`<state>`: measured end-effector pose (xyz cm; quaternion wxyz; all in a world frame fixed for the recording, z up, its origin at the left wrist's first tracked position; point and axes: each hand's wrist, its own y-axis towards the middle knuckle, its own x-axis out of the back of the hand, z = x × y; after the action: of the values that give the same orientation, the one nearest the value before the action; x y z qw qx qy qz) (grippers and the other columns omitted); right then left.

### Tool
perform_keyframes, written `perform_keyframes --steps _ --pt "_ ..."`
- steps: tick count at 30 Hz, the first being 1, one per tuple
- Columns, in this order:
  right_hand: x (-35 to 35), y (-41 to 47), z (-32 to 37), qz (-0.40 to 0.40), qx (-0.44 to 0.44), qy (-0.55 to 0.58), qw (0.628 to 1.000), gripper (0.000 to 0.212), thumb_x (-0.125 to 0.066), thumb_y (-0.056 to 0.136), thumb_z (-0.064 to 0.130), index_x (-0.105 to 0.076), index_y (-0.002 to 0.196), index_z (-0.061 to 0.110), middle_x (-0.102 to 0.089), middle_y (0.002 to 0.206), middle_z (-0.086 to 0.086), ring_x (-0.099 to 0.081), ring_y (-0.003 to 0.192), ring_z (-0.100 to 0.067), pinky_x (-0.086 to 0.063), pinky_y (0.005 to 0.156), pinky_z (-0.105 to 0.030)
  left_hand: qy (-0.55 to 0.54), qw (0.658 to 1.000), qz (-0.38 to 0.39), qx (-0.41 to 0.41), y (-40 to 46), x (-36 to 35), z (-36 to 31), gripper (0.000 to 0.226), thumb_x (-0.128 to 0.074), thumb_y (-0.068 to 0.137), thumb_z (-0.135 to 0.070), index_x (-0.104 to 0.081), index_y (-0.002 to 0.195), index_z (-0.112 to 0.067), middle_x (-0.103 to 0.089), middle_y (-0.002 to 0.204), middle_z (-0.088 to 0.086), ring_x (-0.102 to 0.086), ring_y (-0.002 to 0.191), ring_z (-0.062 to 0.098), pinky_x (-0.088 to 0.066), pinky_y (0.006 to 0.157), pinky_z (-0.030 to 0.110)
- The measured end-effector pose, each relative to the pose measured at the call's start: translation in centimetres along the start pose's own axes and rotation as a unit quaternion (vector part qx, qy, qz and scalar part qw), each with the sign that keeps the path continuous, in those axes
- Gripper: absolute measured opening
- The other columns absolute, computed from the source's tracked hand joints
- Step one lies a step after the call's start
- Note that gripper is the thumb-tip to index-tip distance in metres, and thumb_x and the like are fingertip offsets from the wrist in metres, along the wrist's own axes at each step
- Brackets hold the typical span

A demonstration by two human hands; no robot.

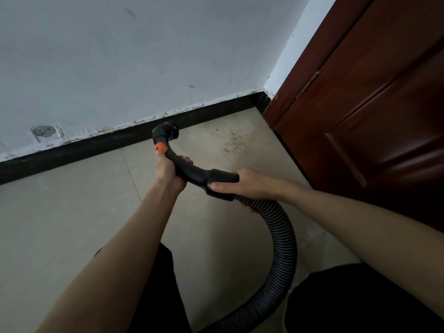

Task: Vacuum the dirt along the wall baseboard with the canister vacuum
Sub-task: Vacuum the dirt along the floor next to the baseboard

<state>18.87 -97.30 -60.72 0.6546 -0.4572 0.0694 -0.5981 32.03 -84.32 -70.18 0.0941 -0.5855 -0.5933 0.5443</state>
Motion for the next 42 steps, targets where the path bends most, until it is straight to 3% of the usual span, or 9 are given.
perform_keyframes --steps 4,8,10,14,18,25,32,42 --pt "1.6 1.2 -2.9 0.026 -0.001 0.008 1.000 0.052 -0.065 0.083 0.057 -0.059 0.080 0.005 -0.057 0.050 0.000 -0.057 0.040 -0.013 -0.048 0.042 -0.024 0.015 1.000 -0.011 0.009 1.3 -0.9 2.7 0.055 -0.034 0.095 -0.060 -0.047 0.077 -0.010 -0.043 0.038 0.000 -0.046 0.032 0.013 -0.042 0.041 0.016" --pt "2.5 2.9 -6.5 0.028 0.026 -0.009 0.999 0.052 -0.065 0.082 0.058 -0.064 0.083 0.006 -0.063 0.057 0.002 -0.064 0.053 -0.014 -0.052 0.051 -0.025 0.019 0.999 -0.029 0.014 2.3 -1.3 5.2 0.054 -0.037 0.092 -0.064 -0.050 0.085 -0.011 -0.041 0.048 0.001 -0.044 0.040 0.013 -0.043 0.045 0.021" --pt "2.8 3.8 -8.2 0.026 0.041 -0.003 0.999 0.048 -0.065 0.081 0.059 -0.062 0.085 0.012 -0.062 0.048 0.010 -0.061 0.044 -0.004 -0.047 0.044 -0.019 0.042 0.998 -0.042 0.009 3.0 -1.9 6.3 0.053 -0.041 0.091 -0.062 -0.050 0.094 -0.010 -0.040 0.058 0.003 -0.044 0.049 0.015 -0.045 0.051 0.026" --pt "3.1 5.7 -12.3 0.035 0.046 0.059 0.997 0.055 -0.067 0.078 0.060 -0.058 0.095 0.009 -0.062 0.051 0.001 -0.060 0.041 -0.016 -0.047 0.044 -0.025 0.060 0.995 -0.080 -0.005 4.7 -3.0 8.4 0.057 -0.046 0.091 -0.059 -0.047 0.112 -0.006 -0.043 0.064 0.005 -0.046 0.053 0.017 -0.045 0.054 0.029" --pt "3.3 8.1 -16.0 0.006 0.063 0.099 0.993 0.052 -0.071 0.074 0.058 -0.057 0.090 0.011 -0.063 0.064 0.000 -0.059 0.042 -0.007 -0.046 0.046 -0.026 0.076 0.993 -0.088 -0.015 6.9 -4.0 10.5 0.058 -0.048 0.089 -0.061 -0.048 0.107 -0.005 -0.045 0.062 0.004 -0.049 0.048 0.017 -0.047 0.049 0.029" --pt "4.6 12.4 -20.8 -0.017 0.081 0.185 0.979 0.058 -0.075 0.068 0.060 -0.056 0.088 0.009 -0.063 0.057 0.003 -0.059 0.045 -0.016 -0.047 0.043 -0.026 0.138 0.981 -0.112 -0.084 10.9 -6.8 12.7 0.051 -0.047 0.091 -0.057 -0.048 0.084 -0.007 -0.047 0.058 0.005 -0.051 0.042 0.017 -0.047 0.049 0.029" --pt "6.5 13.8 -25.0 -0.032 0.089 0.231 0.968 0.054 -0.077 0.063 0.059 -0.060 0.081 0.011 -0.061 0.049 0.005 -0.055 0.037 -0.015 -0.044 0.040 -0.024 0.216 0.952 -0.180 -0.118 12.3 -9.0 16.1 0.059 -0.040 0.092 -0.061 -0.044 0.109 -0.005 -0.053 0.074 0.010 -0.057 0.057 0.022 -0.049 0.049 0.031" --pt "8.0 13.6 -29.0 -0.083 0.112 0.211 0.968 0.046 -0.074 0.077 0.048 -0.059 0.080 0.005 -0.058 0.057 -0.002 -0.055 0.041 -0.014 -0.043 0.042 -0.023 0.270 0.939 -0.174 -0.124 13.7 -12.6 20.2 0.063 -0.038 0.092 -0.061 -0.047 0.116 -0.004 -0.052 0.077 0.010 -0.056 0.058 0.023 -0.048 0.046 0.030"
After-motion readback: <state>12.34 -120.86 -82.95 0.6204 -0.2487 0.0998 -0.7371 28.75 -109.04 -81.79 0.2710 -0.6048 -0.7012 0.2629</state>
